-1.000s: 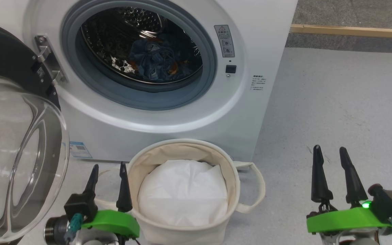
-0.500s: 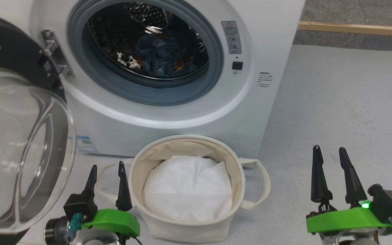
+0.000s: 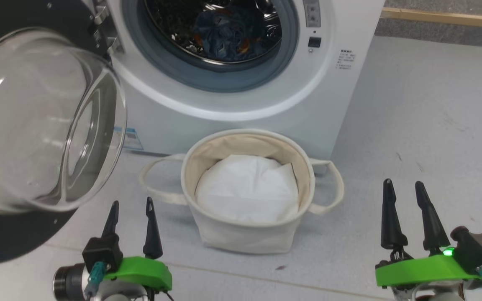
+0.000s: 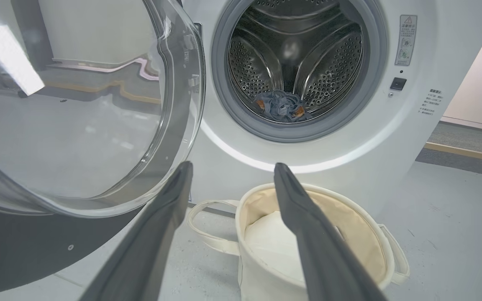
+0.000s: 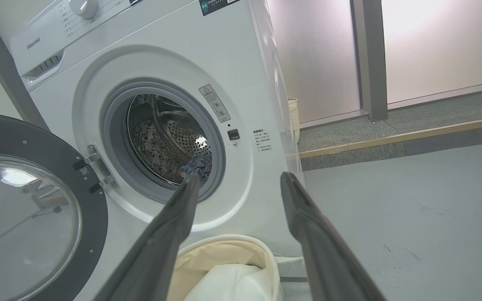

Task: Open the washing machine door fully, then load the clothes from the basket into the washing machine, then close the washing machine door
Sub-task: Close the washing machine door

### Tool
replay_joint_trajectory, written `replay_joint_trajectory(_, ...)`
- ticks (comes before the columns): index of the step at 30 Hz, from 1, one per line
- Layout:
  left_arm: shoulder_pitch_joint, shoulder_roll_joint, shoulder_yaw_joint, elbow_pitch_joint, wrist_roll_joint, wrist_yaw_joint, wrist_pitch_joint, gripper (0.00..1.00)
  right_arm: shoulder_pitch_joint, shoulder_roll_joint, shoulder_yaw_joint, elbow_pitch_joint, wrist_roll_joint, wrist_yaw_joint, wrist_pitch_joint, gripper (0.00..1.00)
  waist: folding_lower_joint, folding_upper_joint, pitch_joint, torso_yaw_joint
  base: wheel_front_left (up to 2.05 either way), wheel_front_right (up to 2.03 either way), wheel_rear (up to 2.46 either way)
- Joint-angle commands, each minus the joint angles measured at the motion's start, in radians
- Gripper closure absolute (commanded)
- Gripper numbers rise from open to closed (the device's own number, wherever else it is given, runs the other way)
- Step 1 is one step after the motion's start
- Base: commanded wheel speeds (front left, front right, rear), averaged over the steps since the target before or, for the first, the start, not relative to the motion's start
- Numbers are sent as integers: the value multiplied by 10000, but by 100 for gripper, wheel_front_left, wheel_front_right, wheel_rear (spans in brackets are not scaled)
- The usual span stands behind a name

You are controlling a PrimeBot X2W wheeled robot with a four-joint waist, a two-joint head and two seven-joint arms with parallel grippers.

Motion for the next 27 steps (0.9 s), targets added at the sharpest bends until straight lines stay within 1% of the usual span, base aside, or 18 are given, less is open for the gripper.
replay_joint_trajectory(1, -390, 65, 309, -338, 53, 71, -118, 0, -276, -29, 258, -297, 43, 42, -49, 0, 0, 0, 16, 8, -163, 152, 12)
replay_joint_trajectory(8, -407, 64, 195, -259, 123, 69, -118, 0, -286, -29, 277, -290, 33, 42, -49, 0, 0, 0, 34, 130, -103, 103, 0)
replay_joint_trajectory(15, -441, 63, 27, -260, 107, 42, -118, 0, -245, -29, 297, -317, 10, 42, -49, 0, 0, 0, 27, 515, -16, 16, 0)
replay_joint_trajectory(23, -398, 63, 85, -394, 139, 49, -118, 0, -313, -29, 329, -373, -93, 42, -49, 0, 0, 0, 123, 1241, 0, 0, 0)
replay_joint_trajectory(25, -389, 63, 92, -435, 144, 45, -118, 0, -342, -29, 329, -396, -127, 42, -49, 0, 0, 0, 152, 1484, 0, 0, 0)
replay_joint_trajectory(27, -375, 63, 113, -461, -30, 68, -118, 0, -379, -29, 369, -417, -209, 42, -49, 0, 0, 0, 183, 1889, 0, 0, 0)
